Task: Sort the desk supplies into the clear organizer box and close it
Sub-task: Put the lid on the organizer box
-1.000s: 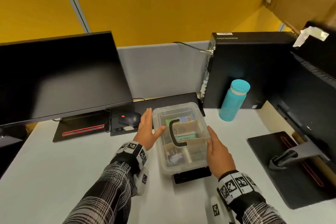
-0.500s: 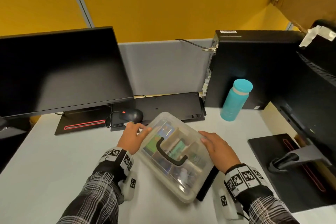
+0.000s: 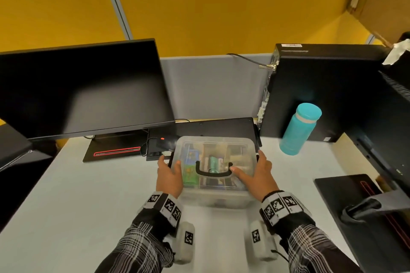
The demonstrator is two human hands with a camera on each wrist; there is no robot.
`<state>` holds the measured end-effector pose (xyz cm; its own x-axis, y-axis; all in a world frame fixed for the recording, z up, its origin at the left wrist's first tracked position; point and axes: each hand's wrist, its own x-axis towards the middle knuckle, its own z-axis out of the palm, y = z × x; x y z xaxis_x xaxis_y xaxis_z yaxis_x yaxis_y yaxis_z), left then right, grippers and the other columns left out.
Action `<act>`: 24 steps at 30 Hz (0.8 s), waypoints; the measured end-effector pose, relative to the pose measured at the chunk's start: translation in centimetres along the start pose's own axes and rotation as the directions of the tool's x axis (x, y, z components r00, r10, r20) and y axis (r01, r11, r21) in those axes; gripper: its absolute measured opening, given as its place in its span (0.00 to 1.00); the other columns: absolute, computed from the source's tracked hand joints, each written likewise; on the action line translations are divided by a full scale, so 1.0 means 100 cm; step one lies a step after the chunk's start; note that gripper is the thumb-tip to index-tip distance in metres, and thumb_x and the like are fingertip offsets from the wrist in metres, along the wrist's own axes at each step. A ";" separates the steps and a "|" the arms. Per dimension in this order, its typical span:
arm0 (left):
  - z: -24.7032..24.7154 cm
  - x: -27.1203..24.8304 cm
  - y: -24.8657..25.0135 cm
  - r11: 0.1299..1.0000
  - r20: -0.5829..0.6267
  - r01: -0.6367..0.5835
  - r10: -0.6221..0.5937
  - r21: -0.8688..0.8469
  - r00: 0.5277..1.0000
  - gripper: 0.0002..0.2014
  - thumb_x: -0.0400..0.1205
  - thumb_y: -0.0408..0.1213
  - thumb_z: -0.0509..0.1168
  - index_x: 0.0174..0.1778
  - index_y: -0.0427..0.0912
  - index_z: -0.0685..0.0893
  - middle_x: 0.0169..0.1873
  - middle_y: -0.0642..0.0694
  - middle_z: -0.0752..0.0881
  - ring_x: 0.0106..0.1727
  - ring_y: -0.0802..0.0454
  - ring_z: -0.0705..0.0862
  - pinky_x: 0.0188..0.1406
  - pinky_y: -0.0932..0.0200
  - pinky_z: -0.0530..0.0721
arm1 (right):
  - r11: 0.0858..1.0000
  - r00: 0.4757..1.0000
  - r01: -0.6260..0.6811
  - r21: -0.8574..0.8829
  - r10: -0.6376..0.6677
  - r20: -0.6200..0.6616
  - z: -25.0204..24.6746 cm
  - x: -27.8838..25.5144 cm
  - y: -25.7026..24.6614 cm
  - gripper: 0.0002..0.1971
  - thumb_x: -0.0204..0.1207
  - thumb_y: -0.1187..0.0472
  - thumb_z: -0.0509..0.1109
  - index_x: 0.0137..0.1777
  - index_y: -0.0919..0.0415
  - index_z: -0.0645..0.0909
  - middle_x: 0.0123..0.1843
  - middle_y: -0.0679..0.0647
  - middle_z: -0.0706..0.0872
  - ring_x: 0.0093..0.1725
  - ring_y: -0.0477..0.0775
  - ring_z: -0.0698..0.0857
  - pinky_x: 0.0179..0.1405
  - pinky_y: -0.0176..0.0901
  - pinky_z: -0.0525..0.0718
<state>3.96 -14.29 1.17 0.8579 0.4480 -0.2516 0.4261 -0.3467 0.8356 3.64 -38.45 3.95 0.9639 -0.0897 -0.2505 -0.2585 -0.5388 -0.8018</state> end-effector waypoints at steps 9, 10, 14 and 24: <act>-0.004 -0.013 0.017 0.813 0.030 -0.358 0.388 0.459 0.921 0.36 0.81 0.46 0.65 0.82 0.45 0.54 0.71 0.40 0.67 0.71 0.41 0.68 0.72 0.47 0.71 | 0.923 0.949 0.236 -0.304 -0.286 -0.133 -0.014 0.017 0.000 0.44 0.66 0.36 0.72 0.78 0.53 0.59 0.73 0.55 0.67 0.69 0.58 0.68 0.66 0.54 0.75; -0.004 -0.009 0.014 0.868 0.024 -0.313 0.330 0.385 0.944 0.39 0.80 0.50 0.66 0.82 0.44 0.55 0.72 0.39 0.66 0.73 0.41 0.68 0.72 0.46 0.72 | 0.929 0.951 0.228 -0.292 -0.277 -0.139 -0.014 0.017 0.001 0.45 0.66 0.36 0.72 0.78 0.54 0.59 0.73 0.56 0.66 0.69 0.58 0.68 0.67 0.54 0.74; -0.003 -0.002 0.006 0.978 0.073 -0.167 0.158 0.128 0.985 0.45 0.66 0.69 0.69 0.72 0.45 0.69 0.62 0.43 0.80 0.63 0.43 0.81 0.62 0.44 0.83 | 0.976 0.982 0.101 -0.194 -0.129 -0.138 -0.010 0.021 0.004 0.54 0.63 0.37 0.75 0.82 0.56 0.48 0.76 0.61 0.62 0.73 0.64 0.69 0.69 0.57 0.73; 0.001 -0.003 0.014 0.973 0.160 -0.213 0.197 0.090 0.967 0.32 0.75 0.53 0.71 0.71 0.46 0.66 0.63 0.46 0.81 0.60 0.47 0.83 0.60 0.47 0.84 | 0.956 0.995 0.077 -0.284 -0.092 -0.041 -0.006 0.022 0.007 0.45 0.71 0.32 0.63 0.82 0.45 0.46 0.71 0.61 0.73 0.65 0.64 0.79 0.61 0.57 0.80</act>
<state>4.28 -15.01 2.31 0.9597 0.2330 -0.1569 0.2575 -0.5065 0.8229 5.60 -39.49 3.14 0.9855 -0.0740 -0.1528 -0.1550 -0.7595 -0.6318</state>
